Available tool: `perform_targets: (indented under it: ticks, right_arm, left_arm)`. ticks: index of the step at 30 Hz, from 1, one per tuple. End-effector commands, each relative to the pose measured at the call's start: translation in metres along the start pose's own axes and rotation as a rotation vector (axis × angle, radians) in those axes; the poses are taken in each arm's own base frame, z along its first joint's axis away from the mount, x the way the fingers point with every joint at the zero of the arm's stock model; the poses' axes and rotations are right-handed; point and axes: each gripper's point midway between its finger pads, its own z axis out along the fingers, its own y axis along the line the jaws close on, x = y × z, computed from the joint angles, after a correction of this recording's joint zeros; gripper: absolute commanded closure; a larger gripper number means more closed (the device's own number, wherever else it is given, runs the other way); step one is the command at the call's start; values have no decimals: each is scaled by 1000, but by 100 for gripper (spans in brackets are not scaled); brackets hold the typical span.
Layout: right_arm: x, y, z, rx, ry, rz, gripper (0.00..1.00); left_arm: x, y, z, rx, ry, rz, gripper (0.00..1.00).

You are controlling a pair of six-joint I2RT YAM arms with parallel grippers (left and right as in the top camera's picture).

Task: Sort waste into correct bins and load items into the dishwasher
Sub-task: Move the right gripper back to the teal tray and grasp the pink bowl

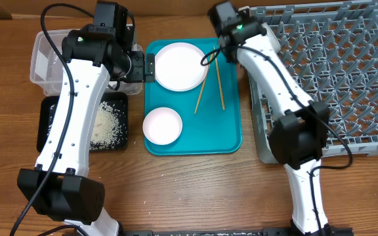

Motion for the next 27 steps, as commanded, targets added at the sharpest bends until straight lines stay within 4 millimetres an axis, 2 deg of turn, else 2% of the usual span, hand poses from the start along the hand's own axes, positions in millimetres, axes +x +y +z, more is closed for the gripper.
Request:
perform_targets:
  ticks: [1, 3, 4, 7, 8, 11, 16, 19, 24, 26, 27]
  right_arm:
    - [-9, 56, -81, -555, 11, 71, 21]
    - [5, 79, -98, -721, 93, 73, 31]
    - [15, 89, -100, -769, 154, 102, 36]
    - [44, 109, -96, -803, 303, 162, 41]
    - [63, 120, -89, -782, 383, 194, 41]
    - [97, 148, -86, -781, 481, 174, 41]
    - [140, 184, -80, -746, 570, 167, 41]
    - [156, 199, -76, -738, 588, 165, 41]
    - [175, 208, -67, -722, 615, 160, 48]
    - [183, 209, -60, -714, 628, 165, 55]
    - [184, 210, -58, -714, 629, 165, 61]
  left_arm:
    - [0, 3, 5, -9, 8, -9, 0]
    - [0, 3, 5, -9, 8, -9, 0]
    - [0, 3, 5, -9, 8, -9, 0]
    - [0, 3, 5, -9, 8, -9, 0]
    - [0, 3, 5, -9, 8, -9, 0]
    - [0, 3, 5, -9, 8, -9, 0]
    - [0, 3, 5, -9, 8, -9, 0]
    - [0, 3, 5, -9, 8, -9, 0]
    - [0, 3, 5, -9, 8, -9, 0]
    - [0, 3, 5, -9, 8, -9, 0]
    - [0, 3, 5, -9, 8, -9, 0]
